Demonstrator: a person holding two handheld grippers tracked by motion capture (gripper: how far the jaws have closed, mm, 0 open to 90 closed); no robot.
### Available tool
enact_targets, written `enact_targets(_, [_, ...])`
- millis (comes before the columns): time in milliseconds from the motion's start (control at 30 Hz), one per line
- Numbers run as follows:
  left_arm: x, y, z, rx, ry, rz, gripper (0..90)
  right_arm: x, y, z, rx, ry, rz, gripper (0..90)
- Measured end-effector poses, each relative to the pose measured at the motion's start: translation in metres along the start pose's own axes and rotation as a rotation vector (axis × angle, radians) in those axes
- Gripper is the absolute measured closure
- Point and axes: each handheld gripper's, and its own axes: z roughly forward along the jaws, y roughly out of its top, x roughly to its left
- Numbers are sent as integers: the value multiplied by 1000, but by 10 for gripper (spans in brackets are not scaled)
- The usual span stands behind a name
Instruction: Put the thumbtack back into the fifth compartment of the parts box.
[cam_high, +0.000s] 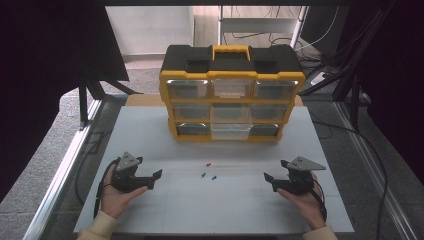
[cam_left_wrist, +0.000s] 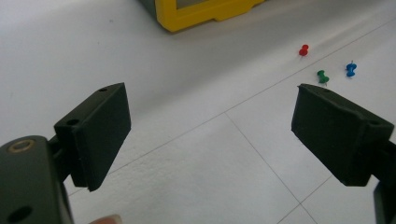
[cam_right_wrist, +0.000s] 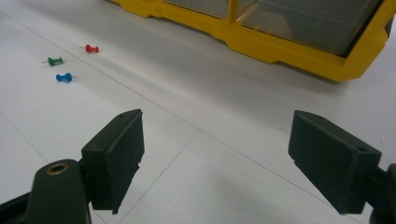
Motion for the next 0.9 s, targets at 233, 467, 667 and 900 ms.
enact_targets(233, [-4, 5, -4, -6, -20, 17, 122, 3, 0, -1, -2, 3, -1, 190])
enact_targets(467, [-10, 15, -4, 1, -69, 36, 126, 4, 0, -2, -3, -4, -5, 191])
enact_targets(667, [-18, 29, 4, 21, -123, 62, 135, 5, 0, -1, 2, -4, -11, 191])
enact_targets(900, [-23, 37, 9, 48, -140, 72, 135, 5, 0, -2, -2, -2, -13, 193])
